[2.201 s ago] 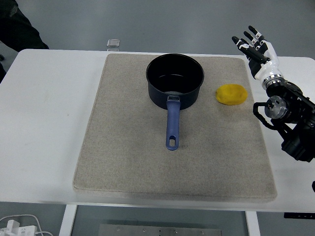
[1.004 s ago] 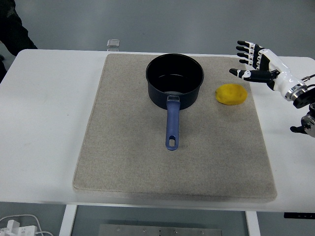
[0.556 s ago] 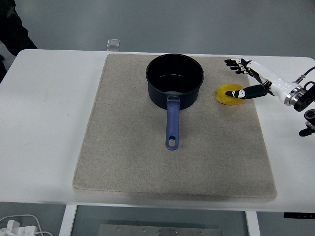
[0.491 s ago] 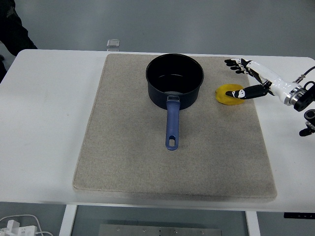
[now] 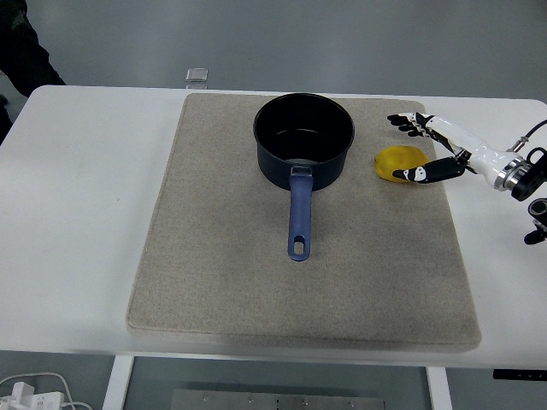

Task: Put the potato in the blue pot

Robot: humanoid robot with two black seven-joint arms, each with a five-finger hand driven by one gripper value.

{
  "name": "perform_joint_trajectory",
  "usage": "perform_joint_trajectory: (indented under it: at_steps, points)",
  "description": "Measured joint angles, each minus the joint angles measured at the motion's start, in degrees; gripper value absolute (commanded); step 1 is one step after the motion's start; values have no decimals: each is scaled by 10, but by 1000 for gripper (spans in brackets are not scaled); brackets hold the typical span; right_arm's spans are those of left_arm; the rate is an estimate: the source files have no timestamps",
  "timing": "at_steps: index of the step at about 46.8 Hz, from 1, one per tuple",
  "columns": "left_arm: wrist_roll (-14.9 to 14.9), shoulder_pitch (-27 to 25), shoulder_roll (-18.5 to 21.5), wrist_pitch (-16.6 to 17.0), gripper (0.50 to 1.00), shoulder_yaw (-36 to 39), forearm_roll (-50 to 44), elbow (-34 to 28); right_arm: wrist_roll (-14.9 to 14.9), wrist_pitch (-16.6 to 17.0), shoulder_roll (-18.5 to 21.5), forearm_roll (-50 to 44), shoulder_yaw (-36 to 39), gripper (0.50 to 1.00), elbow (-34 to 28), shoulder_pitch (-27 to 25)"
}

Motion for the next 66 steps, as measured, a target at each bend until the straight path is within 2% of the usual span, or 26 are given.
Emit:
perform_joint_trajectory:
  at_steps: [15,23,50,55,59,66]
  points:
    - [0,0,0,0,999,0,0,0,0,-18,13,0,-1,911,-47,-10]
    - [0,1,0,0,999,0,0,-1,13,-29,22,-1,-3,911,-74,-10]
    - [0,1,0,0,999,0,0,-2,16,-35,37,6,-10,893,-77,-11]
    - [0,1,0,0,999,0,0,-2,16,-36,39,6,-10,850,-77,-11]
    - [0,1,0,0,999,0,0,-2,16,-36,43,8,-10,748,-77,-11]
    - [0,1,0,0,999,0,0,-3,16,-36,46,8,-10,703,-75,-11]
